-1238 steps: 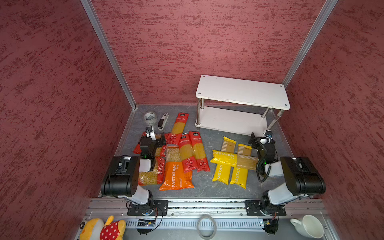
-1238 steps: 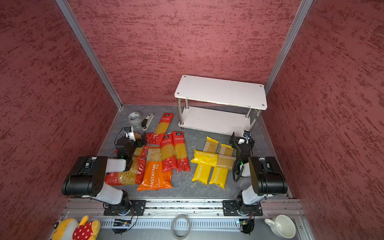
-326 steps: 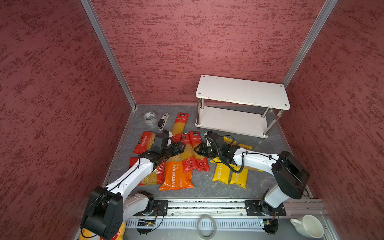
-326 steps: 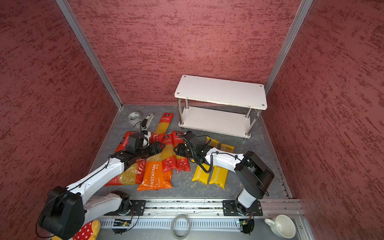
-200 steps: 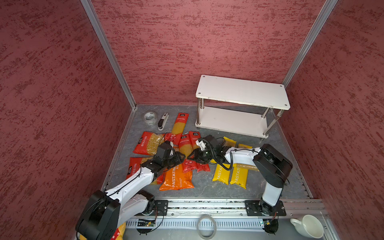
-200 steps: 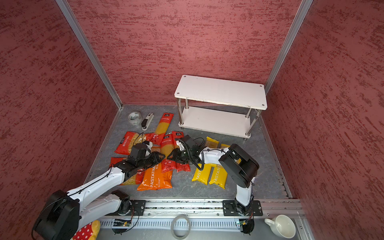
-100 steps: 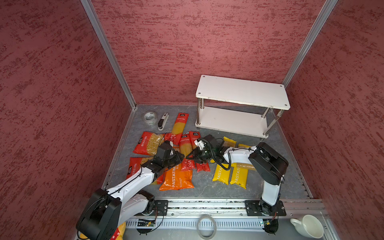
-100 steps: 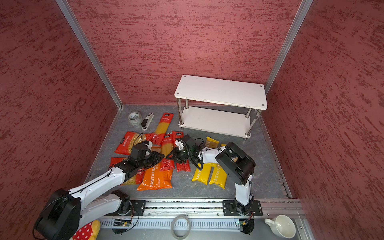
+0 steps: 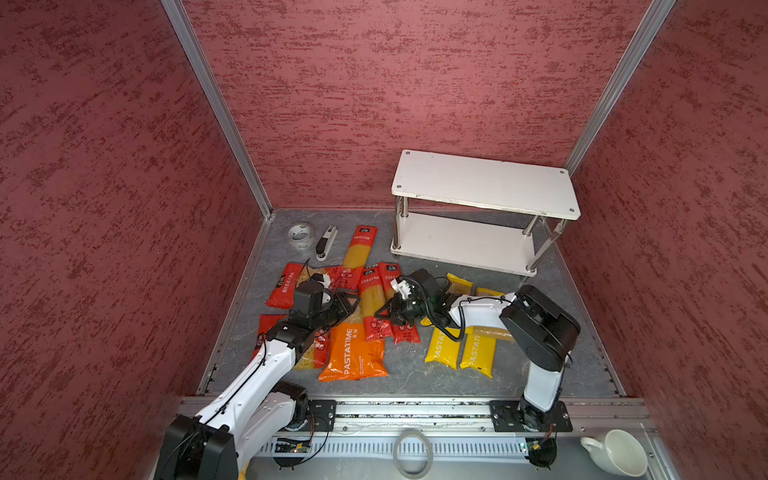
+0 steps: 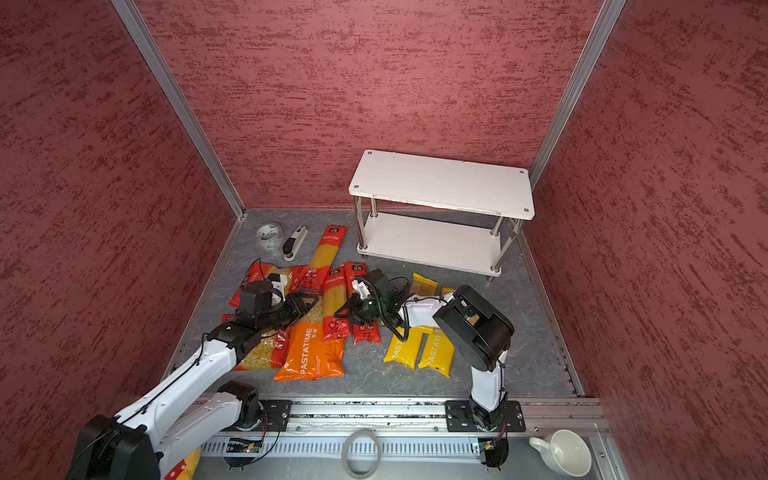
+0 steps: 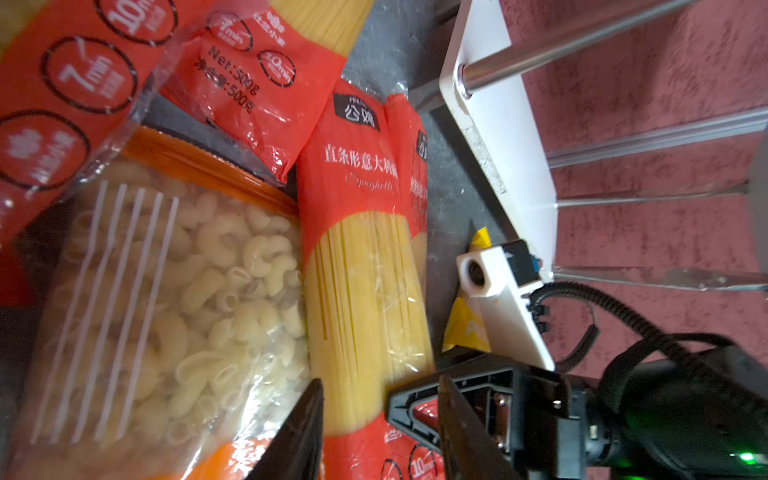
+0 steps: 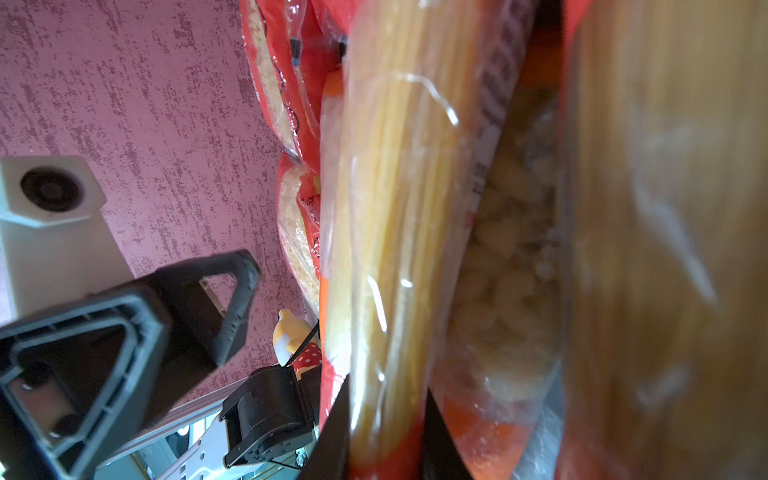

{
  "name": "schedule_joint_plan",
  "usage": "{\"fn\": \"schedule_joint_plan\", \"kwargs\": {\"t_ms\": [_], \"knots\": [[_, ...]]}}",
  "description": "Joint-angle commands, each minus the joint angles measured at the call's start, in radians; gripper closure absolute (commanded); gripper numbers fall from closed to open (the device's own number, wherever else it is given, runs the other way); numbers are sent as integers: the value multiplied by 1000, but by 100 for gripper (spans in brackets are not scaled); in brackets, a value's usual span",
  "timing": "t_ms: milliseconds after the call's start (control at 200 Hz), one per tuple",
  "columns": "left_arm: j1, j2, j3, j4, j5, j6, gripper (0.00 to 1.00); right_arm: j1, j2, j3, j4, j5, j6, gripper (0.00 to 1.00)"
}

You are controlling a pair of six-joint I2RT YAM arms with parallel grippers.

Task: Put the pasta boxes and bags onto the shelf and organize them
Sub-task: 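Grasp one red spaghetti bag with both grippers and lift it upright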

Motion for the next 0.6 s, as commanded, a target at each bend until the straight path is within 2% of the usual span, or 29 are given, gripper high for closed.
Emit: {"fn": "schedule_joint_plan", "kwargs": {"t_ms": [0, 361, 466, 591], "knots": [[35, -21, 13, -18, 83, -10, 49, 6, -92, -17, 196, -73, -1, 91], [116, -62, -62, 133, 193, -138, 30, 6, -202, -70, 318, -52, -24, 94], [122, -64, -73, 148, 201, -161, 28, 5, -238, -84, 345, -33, -40, 95], [121, -61, -109, 247, 215, -209, 26, 7, -299, -96, 360, 7, -81, 96]]}}
